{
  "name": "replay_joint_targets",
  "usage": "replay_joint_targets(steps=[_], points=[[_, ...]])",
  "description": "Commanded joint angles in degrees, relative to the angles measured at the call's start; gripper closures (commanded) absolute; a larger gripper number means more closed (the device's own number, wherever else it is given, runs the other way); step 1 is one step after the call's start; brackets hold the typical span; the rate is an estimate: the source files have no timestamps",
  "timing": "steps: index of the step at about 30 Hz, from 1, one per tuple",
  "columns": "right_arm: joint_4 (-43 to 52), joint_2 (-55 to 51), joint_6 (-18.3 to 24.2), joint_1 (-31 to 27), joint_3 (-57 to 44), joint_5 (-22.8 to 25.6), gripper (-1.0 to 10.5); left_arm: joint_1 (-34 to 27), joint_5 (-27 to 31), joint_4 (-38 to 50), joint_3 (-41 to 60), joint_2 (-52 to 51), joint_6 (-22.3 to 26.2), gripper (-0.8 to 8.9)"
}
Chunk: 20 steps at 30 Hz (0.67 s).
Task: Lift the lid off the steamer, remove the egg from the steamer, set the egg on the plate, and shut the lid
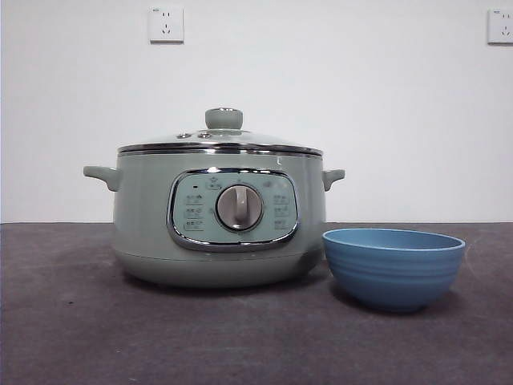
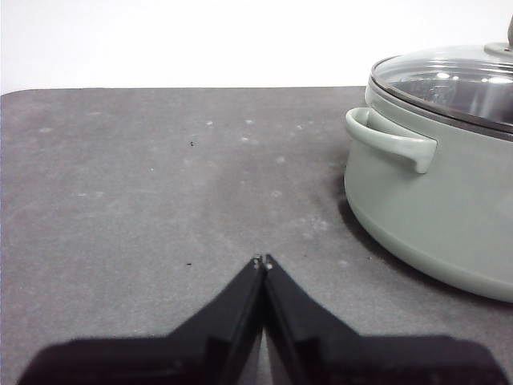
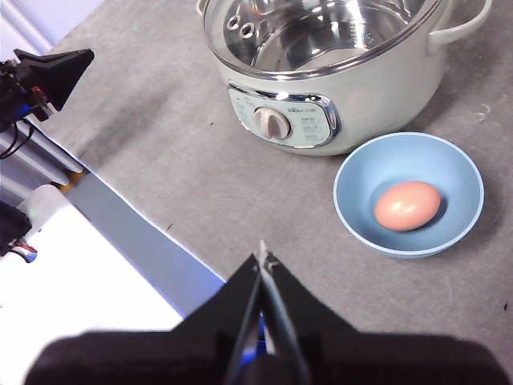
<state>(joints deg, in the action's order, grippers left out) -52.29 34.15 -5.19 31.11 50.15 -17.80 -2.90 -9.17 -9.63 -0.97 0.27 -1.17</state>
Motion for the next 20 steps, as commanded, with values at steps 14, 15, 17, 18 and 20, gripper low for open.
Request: replay_joint_targets(steps=[14,15,17,18,20], points=[[1.01,-2.01,4.13,-1.18,0.04,2.91,9.5,-0.22,0.07,0.11,0.79,-0.15,-0.55,8.17],[1.64,-3.13,4.83,-2.47,-0.07,3.72,9.5,-0.22,0.07,0.11,0.79,-0.15,-0.55,8.17],[4.22,-5.66,6.1,-6.36,-1.01,2.84,9.5,-0.22,0.07,0.11,0.79,-0.15,-0.55,8.17],[6.19,-7.32,6.29,-9.05,-2.12,1.84,9.5,-0.22,0.07,0.11,0.79,-0.15,-0.55,8.17],[10.43,-10.93,6.25,-14.47,-5.51,0.24,9.5,-0.22,0.07,0.13,0.79,-0.15,-0.55,8.17]])
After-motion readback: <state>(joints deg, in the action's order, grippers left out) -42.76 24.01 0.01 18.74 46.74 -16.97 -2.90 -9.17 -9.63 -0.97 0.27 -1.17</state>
